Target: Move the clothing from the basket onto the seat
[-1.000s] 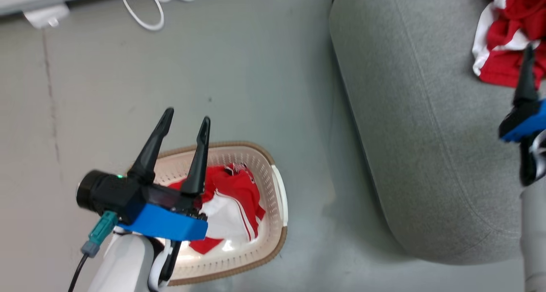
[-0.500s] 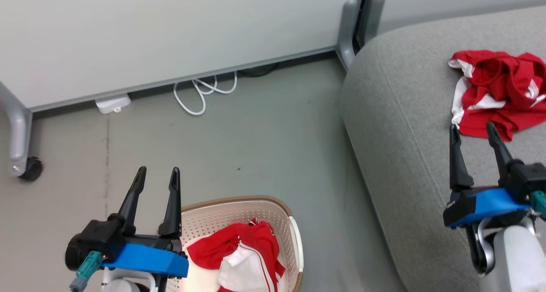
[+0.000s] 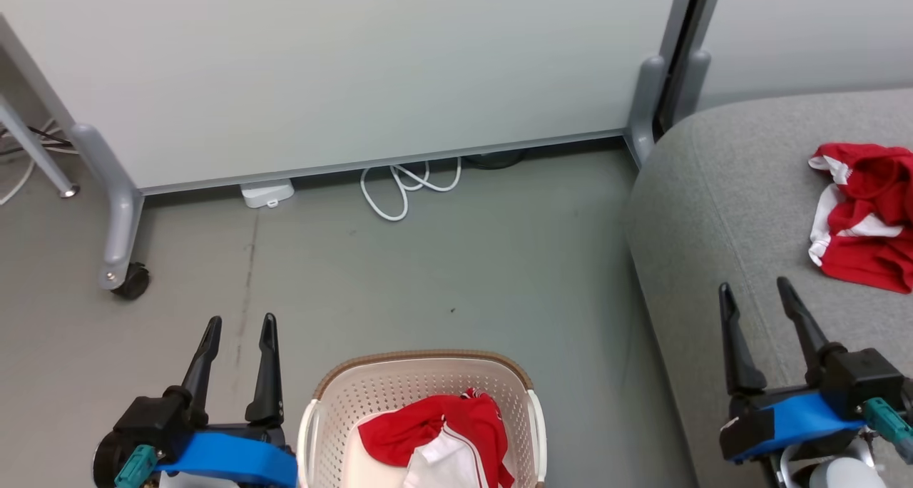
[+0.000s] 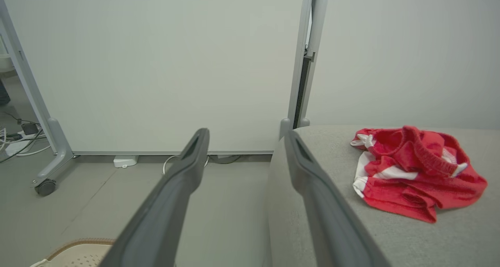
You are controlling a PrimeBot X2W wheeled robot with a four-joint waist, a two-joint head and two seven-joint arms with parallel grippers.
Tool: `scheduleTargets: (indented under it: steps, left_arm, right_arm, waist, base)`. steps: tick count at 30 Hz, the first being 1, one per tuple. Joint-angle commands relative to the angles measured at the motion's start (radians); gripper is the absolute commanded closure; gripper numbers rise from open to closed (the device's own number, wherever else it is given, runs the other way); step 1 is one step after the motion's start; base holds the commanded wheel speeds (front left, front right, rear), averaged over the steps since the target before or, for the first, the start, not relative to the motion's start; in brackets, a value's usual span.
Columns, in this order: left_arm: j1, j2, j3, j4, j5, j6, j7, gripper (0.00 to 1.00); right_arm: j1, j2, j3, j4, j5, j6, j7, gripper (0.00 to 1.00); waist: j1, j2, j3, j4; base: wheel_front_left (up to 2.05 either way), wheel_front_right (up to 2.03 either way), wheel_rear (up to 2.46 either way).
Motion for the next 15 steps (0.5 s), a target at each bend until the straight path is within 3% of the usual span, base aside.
scheduleTargets:
  steps: [1,15]
  left_arm:
    - [0.005,0.0,0.005,0.003,0.006,-0.001,-0.003,0.0]
    - [0.035,0.009,0.01,0.024,-0.002,-0.001,-0.003,0.0]
  right_arm:
    - [0.017,0.002,0.004,-0.009,0.009,0.0,0.002,0.0]
    - [0.066,0.002,0.049,-0.059,0.051,0.0,0.029,0.0]
  waist:
    - [0.0002,-0.0001,-0.011,0.012]
    - [0.0002,-0.0001,-0.036,0.048]
  base:
    - [0.0,0.0,0.0]
    - [0.0,0.0,0.0]
